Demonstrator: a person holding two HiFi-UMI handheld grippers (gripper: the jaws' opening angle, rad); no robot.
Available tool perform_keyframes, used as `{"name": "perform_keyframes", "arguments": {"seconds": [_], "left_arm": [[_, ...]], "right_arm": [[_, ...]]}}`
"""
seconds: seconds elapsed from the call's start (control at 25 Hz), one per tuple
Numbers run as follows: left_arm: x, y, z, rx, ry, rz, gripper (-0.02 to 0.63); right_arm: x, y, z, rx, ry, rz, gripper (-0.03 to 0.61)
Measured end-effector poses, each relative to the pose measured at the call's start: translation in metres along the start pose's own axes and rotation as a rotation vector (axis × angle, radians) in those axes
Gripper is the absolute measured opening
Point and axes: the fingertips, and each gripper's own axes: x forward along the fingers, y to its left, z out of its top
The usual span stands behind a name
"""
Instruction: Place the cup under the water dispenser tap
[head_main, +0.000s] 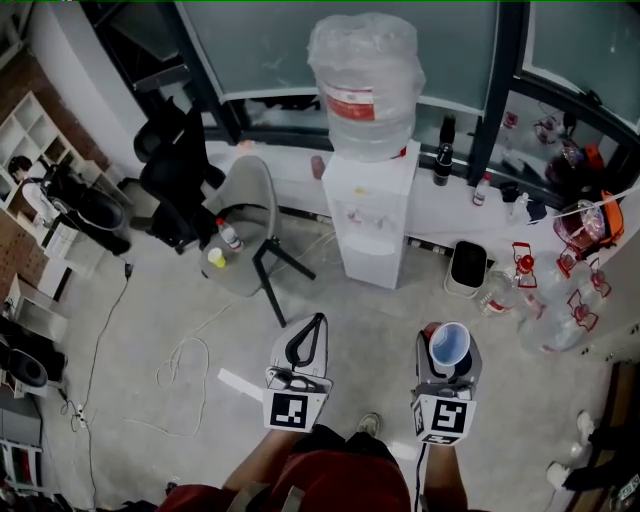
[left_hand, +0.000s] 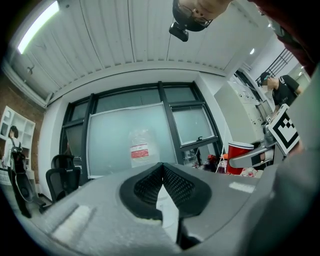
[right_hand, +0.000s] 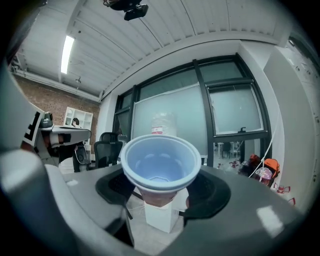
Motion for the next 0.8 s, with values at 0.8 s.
{"name": "perform_keyframes", "arguments": {"seconds": [0.8], "left_arm": [[0.135,0.115,-0.120,-0.077,0.043,0.068,0.000]], "right_arm": [[0.210,0.055,-0.077,-0.060,0.101,0.150,0.287]]}}
